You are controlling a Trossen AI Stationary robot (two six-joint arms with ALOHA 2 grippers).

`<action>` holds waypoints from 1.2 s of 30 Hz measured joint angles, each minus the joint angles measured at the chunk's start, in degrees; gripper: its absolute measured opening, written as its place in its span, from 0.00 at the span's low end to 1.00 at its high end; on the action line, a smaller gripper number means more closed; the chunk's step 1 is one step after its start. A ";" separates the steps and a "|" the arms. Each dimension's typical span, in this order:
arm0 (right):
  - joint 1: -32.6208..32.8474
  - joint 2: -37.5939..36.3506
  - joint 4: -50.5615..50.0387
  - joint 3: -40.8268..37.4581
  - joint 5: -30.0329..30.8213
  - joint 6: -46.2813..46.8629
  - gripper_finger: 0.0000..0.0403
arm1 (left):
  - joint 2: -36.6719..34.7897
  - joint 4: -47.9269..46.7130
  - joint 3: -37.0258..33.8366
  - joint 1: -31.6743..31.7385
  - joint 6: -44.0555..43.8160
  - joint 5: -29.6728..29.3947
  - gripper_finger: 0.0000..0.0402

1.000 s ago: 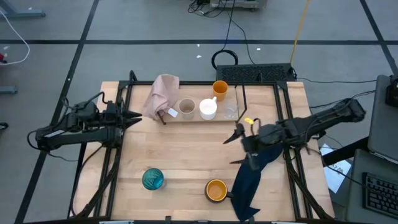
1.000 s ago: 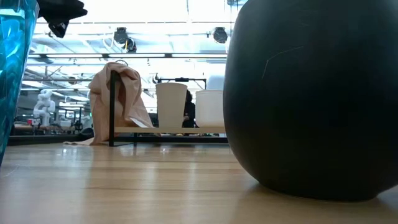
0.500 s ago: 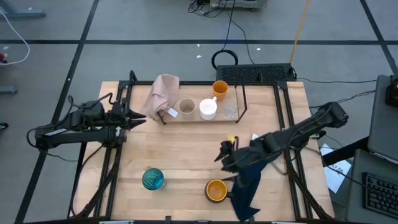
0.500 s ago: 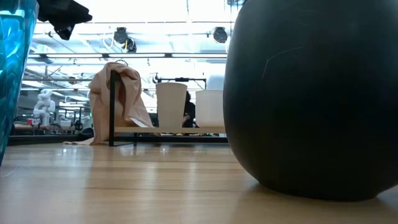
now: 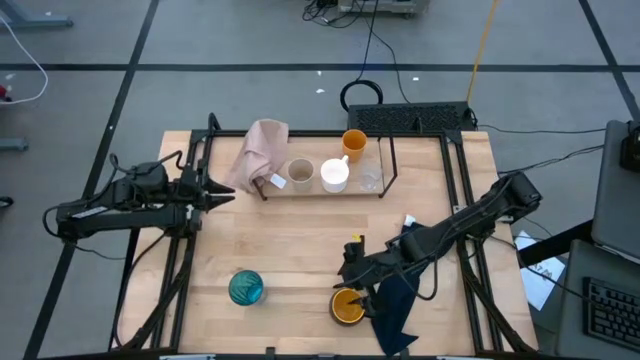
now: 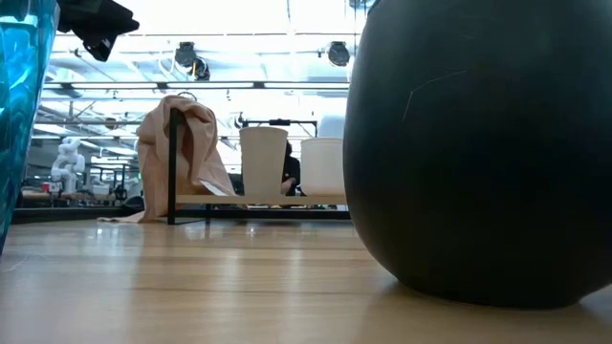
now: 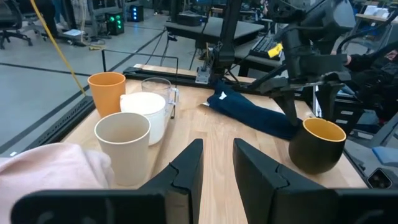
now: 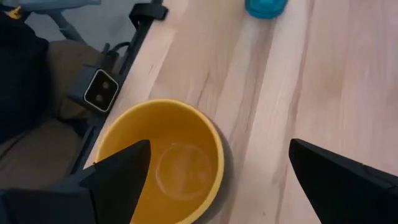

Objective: Stack small to large cups/mugs on shelf
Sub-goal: Put the black mug on the shelf

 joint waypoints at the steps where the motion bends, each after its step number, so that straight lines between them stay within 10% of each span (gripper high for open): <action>1: -0.01 0.28 -0.09 0.00 -0.28 0.61 0.93 | 0.00 -0.18 0.00 0.00 0.02 0.02 0.22; 25: 1.17 6.30 3.07 -0.07 0.30 7.58 0.92 | 0.00 -1.60 0.00 -1.55 0.44 0.02 0.22; 36: 1.73 6.30 2.77 -0.07 0.42 8.00 0.60 | 0.00 -1.60 0.00 -2.73 0.37 -0.39 0.22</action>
